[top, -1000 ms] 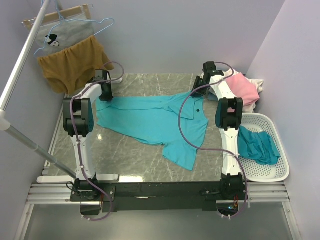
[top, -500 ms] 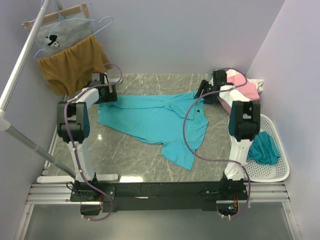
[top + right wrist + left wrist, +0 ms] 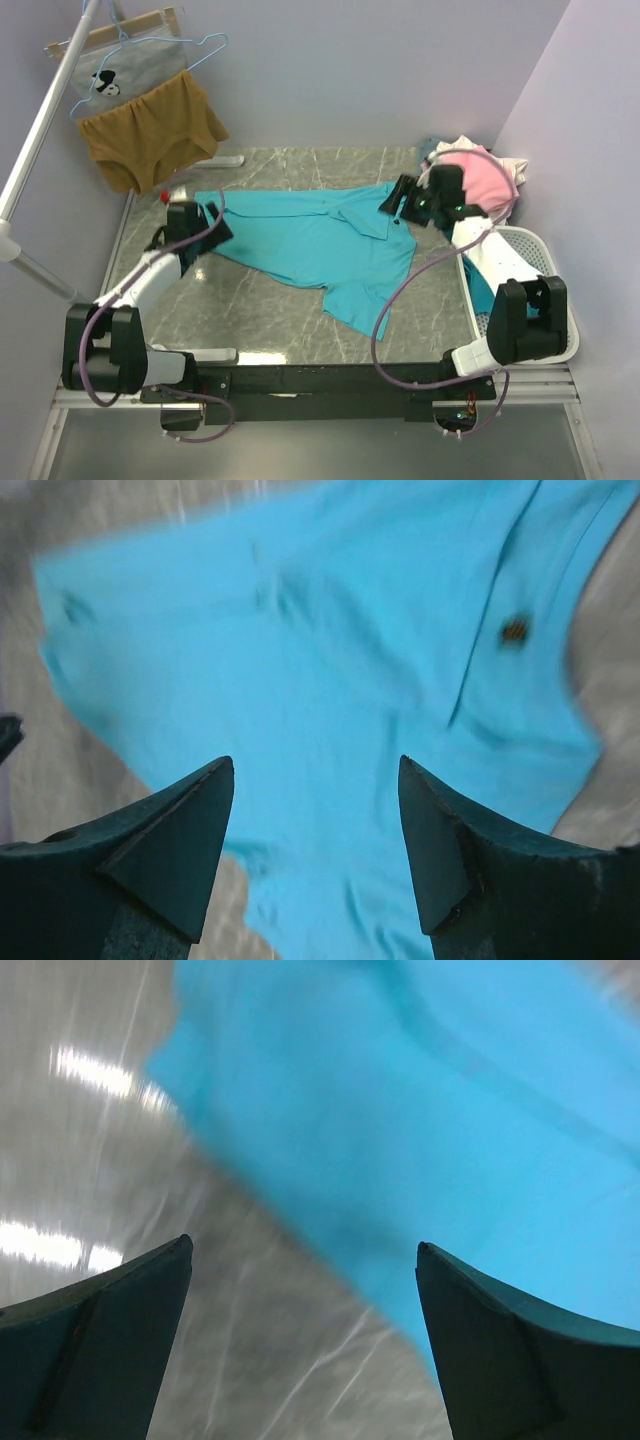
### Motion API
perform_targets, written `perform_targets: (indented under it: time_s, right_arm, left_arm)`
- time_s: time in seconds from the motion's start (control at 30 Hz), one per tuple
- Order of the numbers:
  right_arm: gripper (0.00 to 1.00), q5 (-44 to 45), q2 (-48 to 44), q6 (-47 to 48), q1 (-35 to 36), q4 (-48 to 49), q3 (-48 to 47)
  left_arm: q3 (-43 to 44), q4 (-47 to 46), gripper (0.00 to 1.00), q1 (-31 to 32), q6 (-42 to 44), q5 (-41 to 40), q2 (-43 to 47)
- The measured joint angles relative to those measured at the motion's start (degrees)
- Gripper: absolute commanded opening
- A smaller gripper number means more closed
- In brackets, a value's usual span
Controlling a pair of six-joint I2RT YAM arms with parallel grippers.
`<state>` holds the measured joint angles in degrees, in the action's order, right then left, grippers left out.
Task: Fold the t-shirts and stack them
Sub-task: Fold the flattened tshirt in 1/3 of the way
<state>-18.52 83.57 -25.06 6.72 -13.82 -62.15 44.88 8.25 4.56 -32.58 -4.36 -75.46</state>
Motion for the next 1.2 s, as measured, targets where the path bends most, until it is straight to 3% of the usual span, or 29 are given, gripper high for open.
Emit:
perform_targets:
  time_s: [0.17,0.37,0.5,0.8,0.97,1.2]
  right_arm:
    - [0.73,-0.8,-0.4,0.5,8.3,-3.1,7.3]
    - [0.73,-1.1,-0.4,0.5,16.0,-3.7,9.0]
    - [0.73,-1.1,-0.4,0.4,18.2,-3.4,9.2]
    - [0.73,-1.1,0.8,0.5,19.7,-3.3,9.2]
    - [0.72,-1.2,3.1,0.5,20.1,-3.3,9.2]
    - [0.71,-2.9,10.4,0.4,20.8,-1.9,8.9]
  left_arm:
    - [-13.2,-0.8,0.97,0.5,-6.7,0.0,6.6]
    - [-19.5,-6.8,0.95,0.8,-12.8,-0.6,15.7]
    - [-23.1,-12.1,0.87,0.8,-16.2,-0.9,16.4]
    - [-26.9,-21.8,0.78,0.8,-21.0,-1.4,9.3]
    - [-25.6,-27.4,0.66,0.8,-21.6,-2.2,2.4]
    - [-17.4,-30.4,0.44,0.8,-20.7,-2.4,-9.7]
